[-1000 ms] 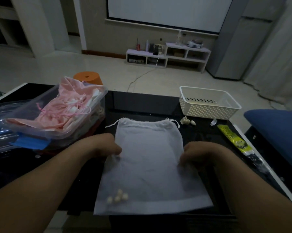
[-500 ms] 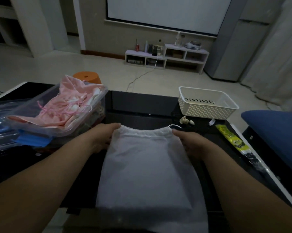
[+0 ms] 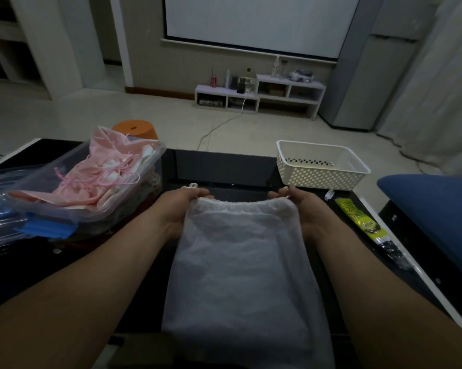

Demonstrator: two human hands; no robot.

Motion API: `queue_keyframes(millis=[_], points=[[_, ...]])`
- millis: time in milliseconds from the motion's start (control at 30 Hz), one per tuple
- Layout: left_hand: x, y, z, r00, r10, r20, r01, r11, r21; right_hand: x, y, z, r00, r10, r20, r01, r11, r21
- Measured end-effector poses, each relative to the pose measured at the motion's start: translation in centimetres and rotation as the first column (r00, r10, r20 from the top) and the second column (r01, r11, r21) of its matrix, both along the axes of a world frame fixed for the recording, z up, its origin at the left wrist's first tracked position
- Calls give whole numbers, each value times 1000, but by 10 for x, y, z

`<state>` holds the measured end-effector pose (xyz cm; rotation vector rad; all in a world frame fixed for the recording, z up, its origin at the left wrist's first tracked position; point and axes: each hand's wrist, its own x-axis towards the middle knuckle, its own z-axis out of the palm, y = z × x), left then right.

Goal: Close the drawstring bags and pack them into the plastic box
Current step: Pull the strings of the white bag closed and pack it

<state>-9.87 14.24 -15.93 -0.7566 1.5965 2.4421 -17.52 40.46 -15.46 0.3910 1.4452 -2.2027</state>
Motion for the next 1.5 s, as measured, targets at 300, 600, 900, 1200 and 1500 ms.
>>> queue_keyframes(millis=[300, 600, 900, 1200, 1500], points=[[11, -10, 28, 940, 342, -8, -306, 852, 425, 13, 30, 8, 984, -176, -1, 171, 955, -243], [8, -11, 42, 902, 408, -139, -363, 893, 267, 10, 57, 10, 921, -383, 69, 381, 850, -363], [11, -24, 39, 962, -127, -241, -244, -7, -970, 12, 112, 4, 826, -551, 119, 564, 802, -197], [30, -21, 36, 943, -223, -248, -285, -155, -946, 14, 134, -6, 742, -670, -15, 670, 741, 40], [3, 93, 95, 802, -589, -96, -23, 130, -991, 54, 29, 80, 699, 243, -673, 232, 813, 534]])
